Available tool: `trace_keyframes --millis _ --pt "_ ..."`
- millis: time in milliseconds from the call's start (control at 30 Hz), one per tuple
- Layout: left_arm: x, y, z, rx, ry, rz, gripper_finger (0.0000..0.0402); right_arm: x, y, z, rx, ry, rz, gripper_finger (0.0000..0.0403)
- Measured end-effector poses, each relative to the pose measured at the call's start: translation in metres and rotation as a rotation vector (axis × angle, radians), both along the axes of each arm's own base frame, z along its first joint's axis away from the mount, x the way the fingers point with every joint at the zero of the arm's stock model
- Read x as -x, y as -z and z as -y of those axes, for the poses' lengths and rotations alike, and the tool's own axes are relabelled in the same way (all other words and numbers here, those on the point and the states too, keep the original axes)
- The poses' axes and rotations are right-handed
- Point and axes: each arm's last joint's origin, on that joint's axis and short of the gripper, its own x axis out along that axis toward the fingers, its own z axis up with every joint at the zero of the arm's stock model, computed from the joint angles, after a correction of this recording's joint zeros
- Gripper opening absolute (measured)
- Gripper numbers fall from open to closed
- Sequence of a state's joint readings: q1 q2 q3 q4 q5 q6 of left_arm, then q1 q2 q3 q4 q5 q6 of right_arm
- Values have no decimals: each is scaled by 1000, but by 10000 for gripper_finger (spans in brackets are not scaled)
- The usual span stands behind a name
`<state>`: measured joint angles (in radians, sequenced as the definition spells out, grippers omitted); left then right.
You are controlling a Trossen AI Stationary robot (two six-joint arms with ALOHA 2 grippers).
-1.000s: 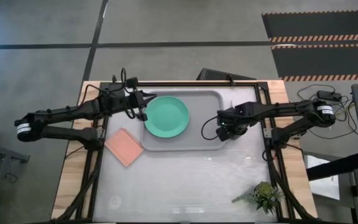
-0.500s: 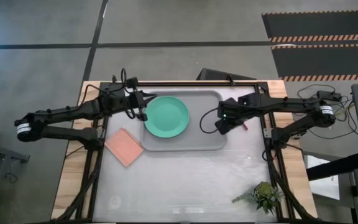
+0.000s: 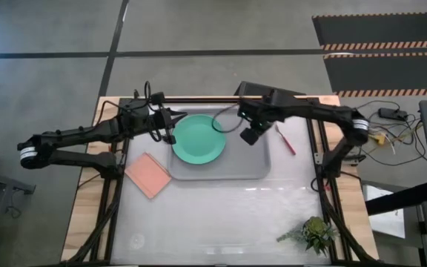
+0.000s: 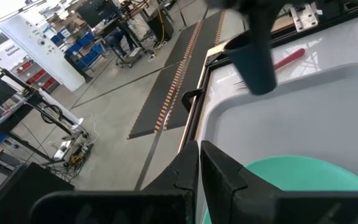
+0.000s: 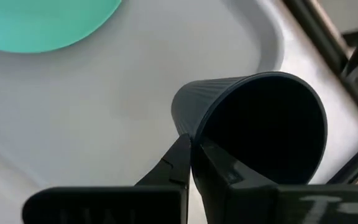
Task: Pick and place plate/cup/fork/spoon on tray
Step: Put the black cup on the gray serving tray to the top right of the green plate
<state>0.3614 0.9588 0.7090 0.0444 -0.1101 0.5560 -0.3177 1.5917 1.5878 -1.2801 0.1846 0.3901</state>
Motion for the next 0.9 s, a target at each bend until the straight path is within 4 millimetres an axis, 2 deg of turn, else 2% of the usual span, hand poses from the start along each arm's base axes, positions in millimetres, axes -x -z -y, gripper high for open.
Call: trace_keyframes --millis 233,400,633,900 --pt "0 0 0 0 0 -1 0 -21 14 47 9 -63 -62 8" --pt "0 0 0 0 0 -1 0 -28 25 71 3 -75 -93 8" --pt "0 0 0 0 0 -1 0 -32 44 84 -17 -87 -135 8" --pt "0 0 0 0 0 -1 0 -39 45 87 20 -84 -71 8"
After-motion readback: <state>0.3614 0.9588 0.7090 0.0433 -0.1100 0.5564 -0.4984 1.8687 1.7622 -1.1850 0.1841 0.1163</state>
